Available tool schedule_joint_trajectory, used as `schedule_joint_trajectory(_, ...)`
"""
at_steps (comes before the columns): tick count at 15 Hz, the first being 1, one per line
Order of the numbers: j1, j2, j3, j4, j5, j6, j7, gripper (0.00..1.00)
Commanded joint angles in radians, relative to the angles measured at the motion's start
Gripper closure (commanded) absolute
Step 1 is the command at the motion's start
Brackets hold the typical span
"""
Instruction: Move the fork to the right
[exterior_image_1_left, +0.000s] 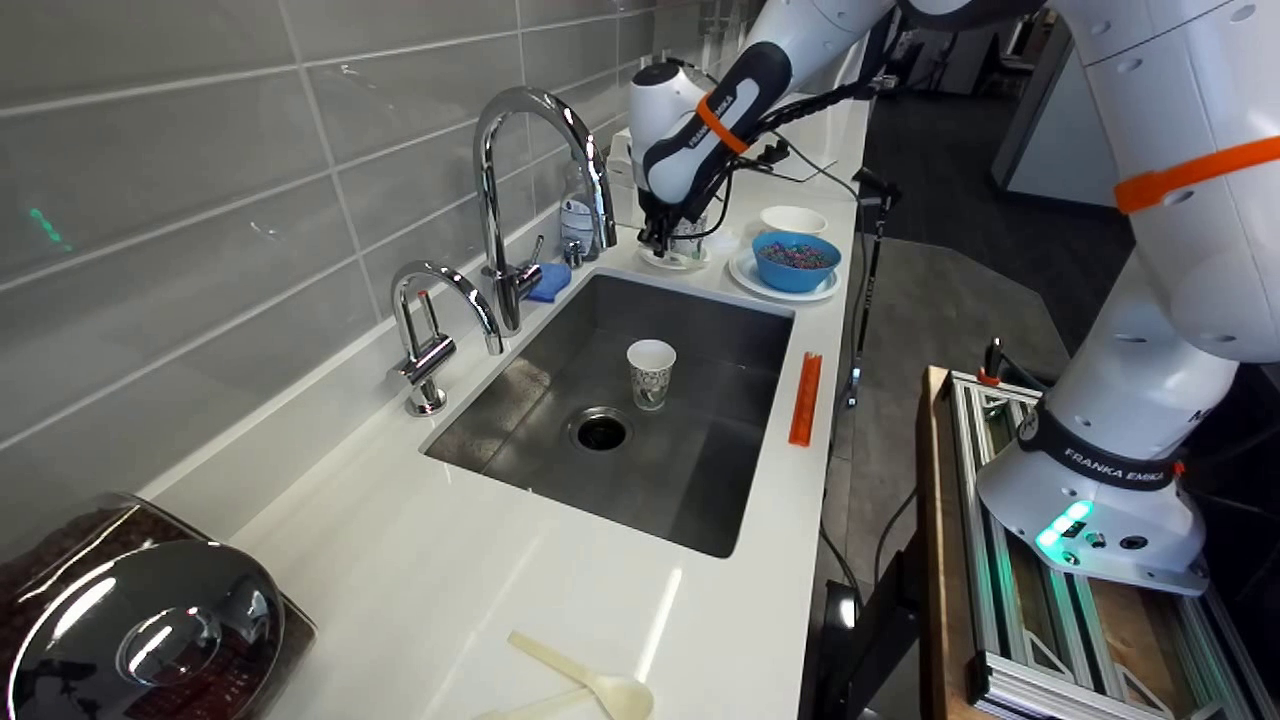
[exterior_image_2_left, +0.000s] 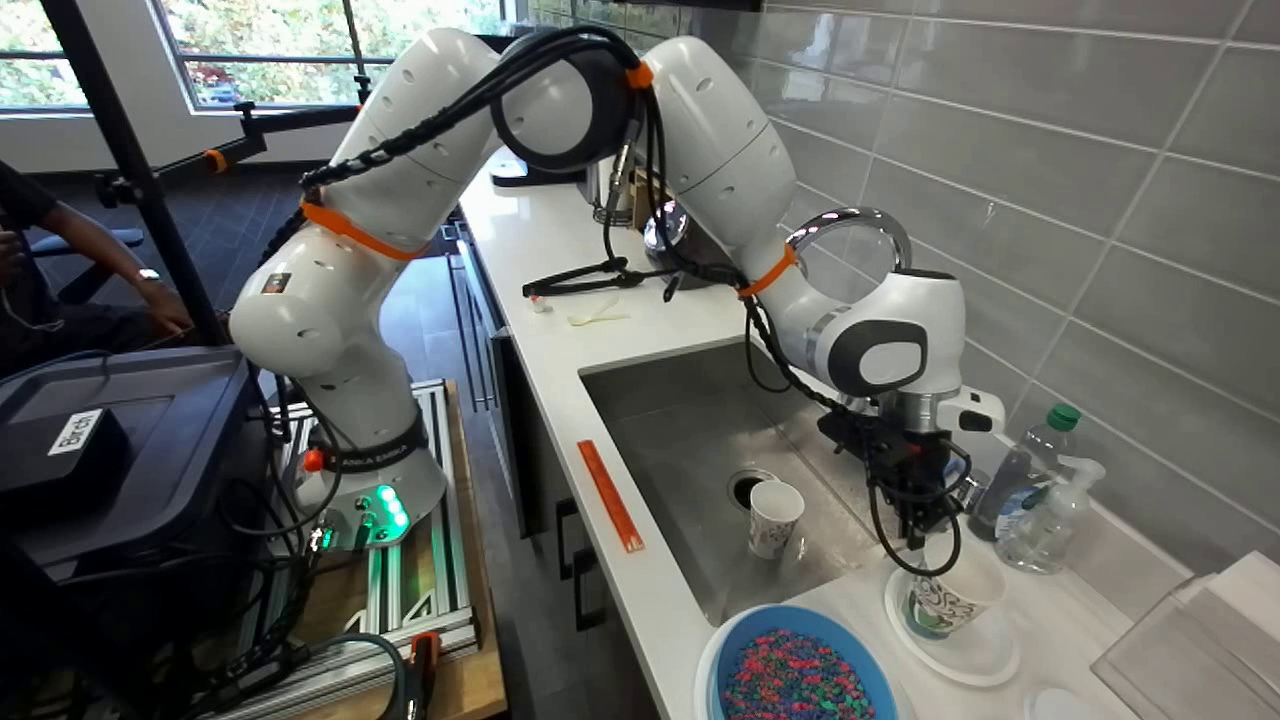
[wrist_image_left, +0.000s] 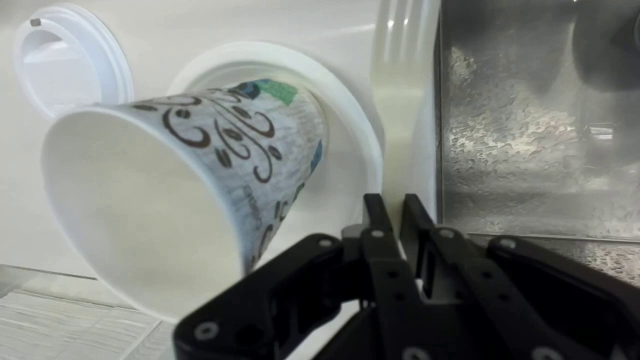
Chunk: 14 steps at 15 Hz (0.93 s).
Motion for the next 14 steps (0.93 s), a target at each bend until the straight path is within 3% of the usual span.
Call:
schedule_joint_trajectory(1, -0.002, 0.058, -0.008, 0.072, 0.029, -0.015, -0.01, 0.97)
schedule_joint_trajectory(14, -0.012, 0.145, -0.021, 0.187, 0.051, -0.036, -0.004, 0.97)
